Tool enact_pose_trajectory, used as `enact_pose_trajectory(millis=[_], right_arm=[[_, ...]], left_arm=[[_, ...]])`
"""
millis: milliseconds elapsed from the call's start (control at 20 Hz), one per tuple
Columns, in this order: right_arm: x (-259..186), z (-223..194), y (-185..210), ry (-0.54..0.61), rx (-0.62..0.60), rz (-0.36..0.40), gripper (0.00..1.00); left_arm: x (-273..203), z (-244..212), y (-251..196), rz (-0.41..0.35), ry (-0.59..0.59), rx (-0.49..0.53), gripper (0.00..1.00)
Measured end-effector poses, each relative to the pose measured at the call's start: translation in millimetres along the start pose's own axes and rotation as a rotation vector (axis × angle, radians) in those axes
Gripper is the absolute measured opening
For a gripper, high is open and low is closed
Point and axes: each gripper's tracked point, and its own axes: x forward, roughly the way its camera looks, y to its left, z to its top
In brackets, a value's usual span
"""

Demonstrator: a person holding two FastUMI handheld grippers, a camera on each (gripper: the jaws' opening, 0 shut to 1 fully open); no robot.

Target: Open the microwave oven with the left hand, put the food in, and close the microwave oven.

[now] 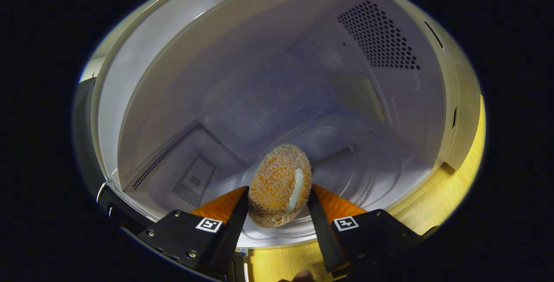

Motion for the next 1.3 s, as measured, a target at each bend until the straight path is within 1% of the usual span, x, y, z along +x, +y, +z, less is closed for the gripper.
enact_pose_trajectory(millis=[100,150,200,250,300,350,400,500,550,600,750,800,850,900,950,1150,1250,1300], right_arm=[[-4,2,3,0.032,0.001,0.004,0.79],[-8,4,6,0.047,0.008,0.022,0.8],[-17,9,10,0.046,0.0,0.04,0.82],[-24,15,15,0.034,-0.019,0.044,0.91],[-28,20,20,0.019,-0.043,0.037,1.0],[-32,22,22,0.025,-0.053,0.035,0.98],[-37,20,25,0.039,-0.053,0.044,0.98],[-45,10,25,0.084,-0.06,0.075,0.98],[-52,7,25,0.106,-0.076,0.094,0.98],[-59,5,24,0.12,-0.102,0.11,0.98],[-83,6,19,0.159,-0.17,0.154,0.98],[-90,4,14,0.181,-0.191,0.165,0.98],[-99,5,11,0.198,-0.215,0.176,0.98],[-108,7,6,0.21,-0.233,0.176,0.98],[-117,9,4,0.221,-0.24,0.185,0.98],[-171,0,-7,0.33,-0.29,0.218,0.98],[-201,2,-12,0.333,-0.322,0.223,0.98],[-219,1,-14,0.34,-0.333,0.222,0.98]], left_arm=[[0,-2,0,0.001,-0.006,-0.018,0.89],[0,-4,1,0.002,-0.009,-0.022,0.93],[-1,-4,2,0.005,-0.014,-0.027,0.89],[-4,-5,2,0.008,-0.015,-0.035,0.93],[-8,-6,2,0.01,-0.016,-0.045,0.93],[-9,-7,3,0.014,-0.019,-0.052,0.93],[-10,-8,4,0.018,-0.022,-0.057,0.89],[-11,-8,7,0.028,-0.033,-0.062,0.94],[-10,-7,8,0.028,-0.037,-0.064,0.89],[-9,-7,7,0.026,-0.045,-0.067,0.93],[1,-2,7,0.014,-0.076,-0.071,0.93],[7,2,7,0.006,-0.089,-0.074,0.91],[13,5,4,-0.008,-0.102,-0.078,0.89],[20,6,4,-0.02,-0.105,-0.082,0.89],[27,7,2,-0.035,-0.112,-0.09,0.93],[58,6,-7,-0.101,-0.125,-0.102,0.93],[74,4,-14,-0.159,-0.125,-0.116,0.89],[80,2,-14,-0.182,-0.118,-0.119,0.89]])
